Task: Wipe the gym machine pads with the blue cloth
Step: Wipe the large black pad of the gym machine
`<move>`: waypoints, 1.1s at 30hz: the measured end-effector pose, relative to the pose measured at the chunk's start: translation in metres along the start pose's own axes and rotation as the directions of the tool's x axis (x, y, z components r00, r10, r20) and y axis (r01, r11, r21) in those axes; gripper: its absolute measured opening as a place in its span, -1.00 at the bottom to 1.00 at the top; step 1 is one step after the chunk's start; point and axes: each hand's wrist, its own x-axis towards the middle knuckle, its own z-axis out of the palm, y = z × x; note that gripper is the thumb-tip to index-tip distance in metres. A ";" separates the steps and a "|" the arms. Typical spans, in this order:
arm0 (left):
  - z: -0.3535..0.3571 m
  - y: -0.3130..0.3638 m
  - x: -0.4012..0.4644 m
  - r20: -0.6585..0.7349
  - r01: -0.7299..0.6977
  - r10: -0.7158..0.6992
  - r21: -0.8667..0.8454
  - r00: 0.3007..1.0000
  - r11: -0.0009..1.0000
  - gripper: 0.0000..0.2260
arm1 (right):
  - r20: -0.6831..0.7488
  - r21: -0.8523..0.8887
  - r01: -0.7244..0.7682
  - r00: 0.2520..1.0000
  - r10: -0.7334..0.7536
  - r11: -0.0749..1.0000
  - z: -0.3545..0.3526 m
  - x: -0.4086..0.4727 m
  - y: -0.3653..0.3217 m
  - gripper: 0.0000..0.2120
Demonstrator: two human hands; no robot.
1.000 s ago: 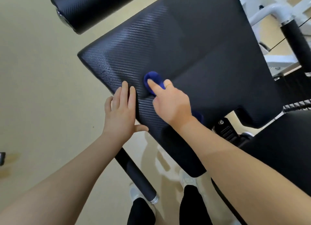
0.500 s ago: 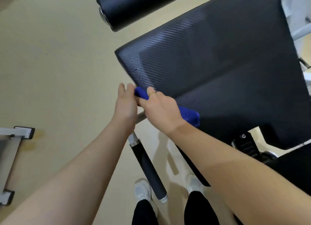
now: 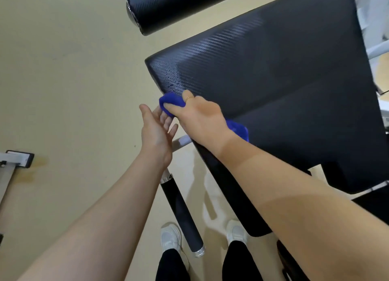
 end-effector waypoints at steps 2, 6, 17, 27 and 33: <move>-0.002 0.002 0.003 0.008 -0.037 0.037 0.029 0.999 0.999 -0.41 | -0.032 -0.017 -0.069 0.997 0.069 0.997 -0.007 0.017 0.018 -0.52; -0.004 0.006 0.009 0.008 -0.136 0.137 0.193 0.991 0.972 -0.45 | -0.071 0.085 -0.400 0.911 0.406 0.913 -0.021 0.036 0.036 -0.51; 0.003 0.013 0.014 -0.057 -0.277 0.300 0.258 0.952 0.926 -0.51 | -0.045 0.018 -0.206 0.977 0.207 0.978 -0.018 0.049 0.012 -0.48; 0.016 0.032 0.033 -0.023 -0.348 0.387 0.388 0.922 0.853 -0.41 | -0.068 -0.164 0.067 0.995 -0.079 0.984 -0.020 0.066 -0.010 -0.67; 0.019 0.035 0.035 -0.026 -0.367 0.413 0.413 0.910 0.834 -0.51 | -0.123 0.061 -0.407 0.903 0.412 0.911 -0.038 0.090 0.045 -0.63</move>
